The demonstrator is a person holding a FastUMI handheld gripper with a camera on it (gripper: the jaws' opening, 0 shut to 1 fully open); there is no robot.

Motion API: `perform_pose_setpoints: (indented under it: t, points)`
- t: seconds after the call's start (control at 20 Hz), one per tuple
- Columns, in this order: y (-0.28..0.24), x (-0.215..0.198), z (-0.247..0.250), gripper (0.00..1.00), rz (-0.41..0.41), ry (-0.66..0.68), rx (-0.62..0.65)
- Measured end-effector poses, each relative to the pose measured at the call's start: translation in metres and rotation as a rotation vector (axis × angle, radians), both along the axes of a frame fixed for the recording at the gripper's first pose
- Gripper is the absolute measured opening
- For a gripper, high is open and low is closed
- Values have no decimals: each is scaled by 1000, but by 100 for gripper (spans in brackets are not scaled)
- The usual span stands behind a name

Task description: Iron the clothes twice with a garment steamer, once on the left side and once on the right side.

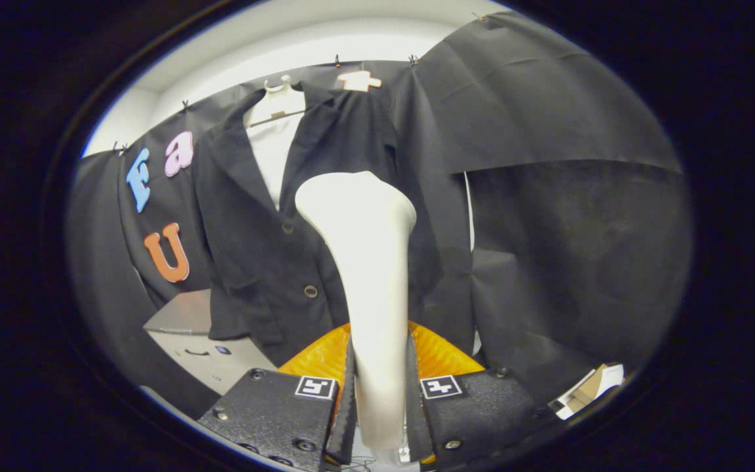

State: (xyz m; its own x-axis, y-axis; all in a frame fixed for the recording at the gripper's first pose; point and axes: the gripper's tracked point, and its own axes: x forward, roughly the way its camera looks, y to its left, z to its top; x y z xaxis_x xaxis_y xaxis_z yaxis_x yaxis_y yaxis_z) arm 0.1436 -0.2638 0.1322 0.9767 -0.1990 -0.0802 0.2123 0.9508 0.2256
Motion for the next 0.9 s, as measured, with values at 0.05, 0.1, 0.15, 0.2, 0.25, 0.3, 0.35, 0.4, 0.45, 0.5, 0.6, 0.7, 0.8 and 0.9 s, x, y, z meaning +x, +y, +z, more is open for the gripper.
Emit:
perform_pose_setpoints:
  t: [0.05, 0.1, 0.15, 0.2, 0.25, 0.3, 0.35, 0.4, 0.45, 0.5, 0.6, 0.7, 0.8, 0.9]
  points:
    - [-3, 3, 14, 34, 5, -13, 1]
    - [-7, 7, 28, 34, 6, -30, -2]
    - [-11, 12, 41, 34, 5, -44, -8]
    - [-14, 17, 54, 34, 9, -58, -15]
    - [-15, 21, 66, 34, 17, -71, -20]
    - [-16, 27, 78, 34, 24, -82, -25]
    - [-17, 33, 87, 34, 28, -90, -31]
    - [-15, 39, 97, 34, 36, -99, -35]
    - [-13, 44, 104, 34, 45, -105, -37]
    - [-10, 51, 112, 34, 52, -110, -41]
    - [-4, 63, 123, 34, 63, -114, -54]
    - [2, 77, 126, 34, 64, -105, -76]
    - [8, 89, 124, 34, 65, -83, -85]
    - [8, 102, 120, 34, 39, -74, -119]
